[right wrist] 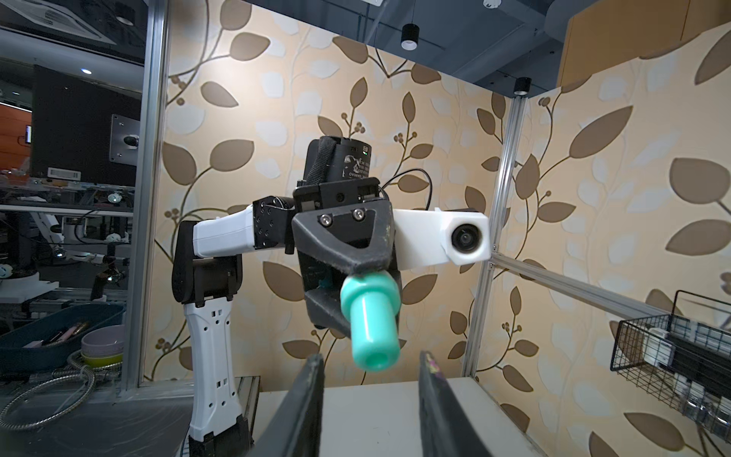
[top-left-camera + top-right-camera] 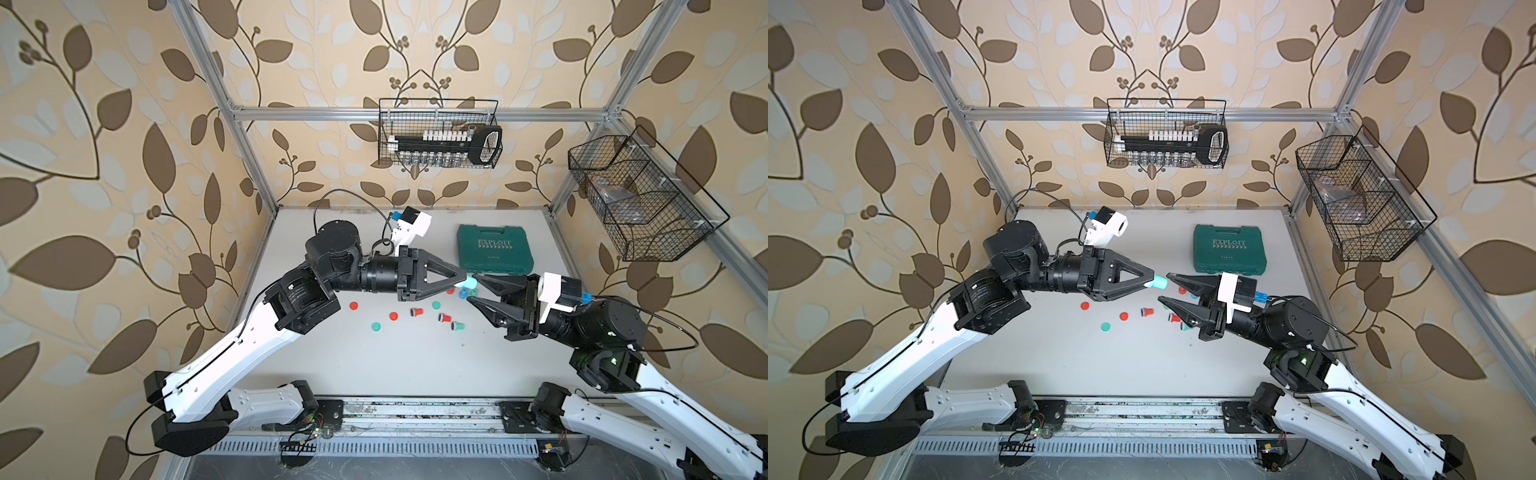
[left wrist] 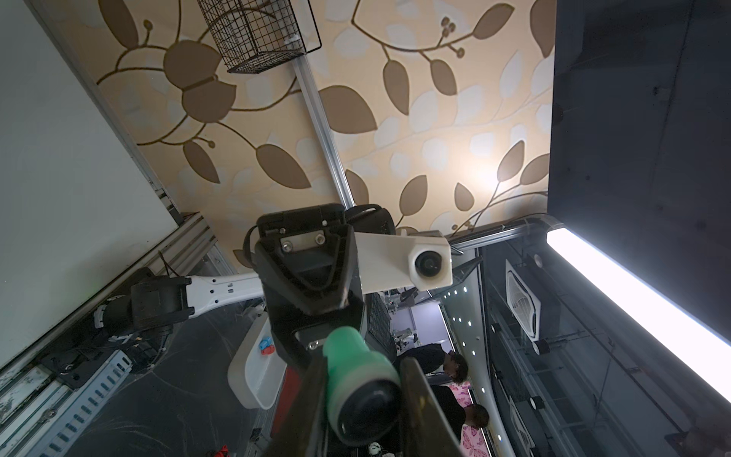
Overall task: Close the stamp cap
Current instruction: Pick up the stamp from the center of the board.
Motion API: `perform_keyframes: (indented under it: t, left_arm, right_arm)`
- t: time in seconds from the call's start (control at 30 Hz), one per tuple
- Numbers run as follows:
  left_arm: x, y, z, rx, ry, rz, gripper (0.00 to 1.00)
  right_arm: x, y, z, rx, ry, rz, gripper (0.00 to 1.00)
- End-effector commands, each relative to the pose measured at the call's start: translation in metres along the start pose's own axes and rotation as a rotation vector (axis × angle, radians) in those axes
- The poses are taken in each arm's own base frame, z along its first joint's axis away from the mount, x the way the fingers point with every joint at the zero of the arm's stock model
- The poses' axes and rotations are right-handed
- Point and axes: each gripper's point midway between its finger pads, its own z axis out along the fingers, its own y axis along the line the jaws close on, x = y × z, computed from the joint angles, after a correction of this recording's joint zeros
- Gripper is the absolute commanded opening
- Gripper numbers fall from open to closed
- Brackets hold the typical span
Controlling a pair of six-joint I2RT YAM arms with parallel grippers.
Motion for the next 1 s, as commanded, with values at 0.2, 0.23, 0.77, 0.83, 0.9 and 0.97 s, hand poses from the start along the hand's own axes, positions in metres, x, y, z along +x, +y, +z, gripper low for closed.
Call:
perform_keyframes:
  t: [0.2, 0.23, 0.77, 0.83, 0.9, 0.97]
  left_arm:
    - [0.010, -0.027, -0.005, 0.089, 0.041, 0.040, 0.17]
    - [0.010, -0.026, -0.005, 0.087, 0.041, 0.038, 0.17]
    - [0.010, -0.022, -0.004, 0.073, 0.039, 0.034, 0.16]
    - [0.010, -0.022, -0.005, 0.073, 0.039, 0.035, 0.16]
    - [0.010, -0.022, -0.005, 0.072, 0.038, 0.036, 0.16]
    - [0.010, -0.022, -0.005, 0.069, 0.037, 0.036, 0.16]
  right_arm:
    - [-0.030, 0.007, 0.015, -0.074, -0.075, -0.009, 0.29]
    - [-0.029, 0.007, 0.016, -0.075, -0.076, -0.008, 0.27]
    - [-0.034, 0.007, 0.023, -0.083, -0.093, 0.001, 0.17]
    - [-0.035, 0.007, 0.022, -0.084, -0.094, 0.001, 0.18]
    - [-0.035, 0.007, 0.022, -0.084, -0.094, 0.001, 0.18]
    - [-0.035, 0.008, 0.021, -0.084, -0.094, 0.001, 0.18]
